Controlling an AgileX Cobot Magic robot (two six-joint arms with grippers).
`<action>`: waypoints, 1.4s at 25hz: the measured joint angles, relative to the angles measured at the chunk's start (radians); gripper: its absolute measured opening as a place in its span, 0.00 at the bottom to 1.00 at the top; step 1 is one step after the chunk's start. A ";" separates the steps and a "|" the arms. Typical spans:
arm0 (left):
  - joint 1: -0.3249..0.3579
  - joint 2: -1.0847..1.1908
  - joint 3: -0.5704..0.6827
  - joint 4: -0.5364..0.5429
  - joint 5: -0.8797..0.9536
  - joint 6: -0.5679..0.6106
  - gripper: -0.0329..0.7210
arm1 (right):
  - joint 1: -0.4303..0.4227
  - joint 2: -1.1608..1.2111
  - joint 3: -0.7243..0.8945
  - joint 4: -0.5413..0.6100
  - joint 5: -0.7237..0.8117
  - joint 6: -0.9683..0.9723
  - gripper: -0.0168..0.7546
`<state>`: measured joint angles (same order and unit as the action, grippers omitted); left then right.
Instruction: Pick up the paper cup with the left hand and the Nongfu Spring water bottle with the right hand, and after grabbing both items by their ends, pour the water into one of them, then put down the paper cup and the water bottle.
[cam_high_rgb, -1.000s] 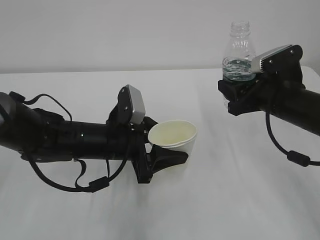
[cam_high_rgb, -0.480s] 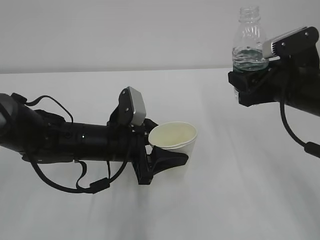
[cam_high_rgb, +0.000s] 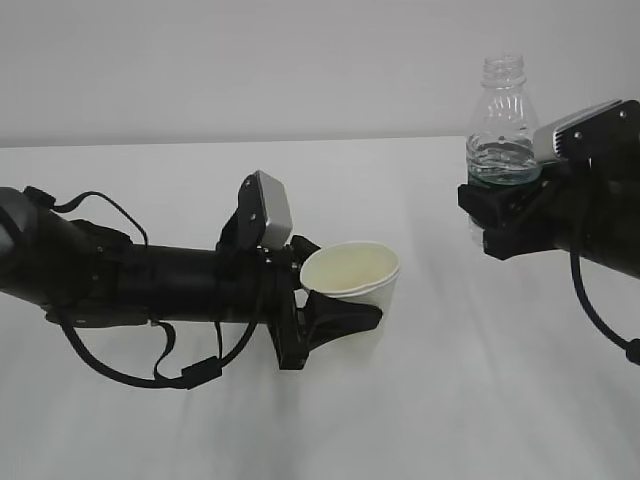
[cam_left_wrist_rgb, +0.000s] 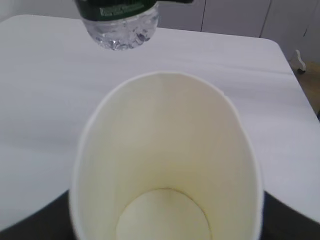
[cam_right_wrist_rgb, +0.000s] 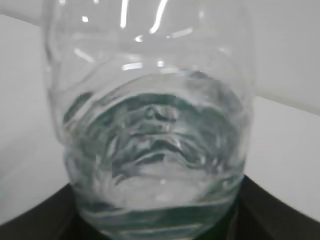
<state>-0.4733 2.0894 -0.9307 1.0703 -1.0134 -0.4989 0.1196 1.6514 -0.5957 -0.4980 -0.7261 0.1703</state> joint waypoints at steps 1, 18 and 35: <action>-0.004 0.000 0.000 0.000 0.000 0.000 0.62 | 0.000 0.000 0.005 0.000 0.000 -0.002 0.60; -0.060 0.000 -0.026 -0.011 0.039 -0.019 0.62 | 0.000 0.000 0.012 0.004 0.000 -0.295 0.60; -0.060 0.007 -0.046 -0.046 0.039 -0.028 0.61 | 0.000 0.000 0.012 0.062 0.000 -0.569 0.60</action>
<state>-0.5330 2.0968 -0.9763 1.0240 -0.9747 -0.5269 0.1196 1.6514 -0.5841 -0.4363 -0.7261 -0.3984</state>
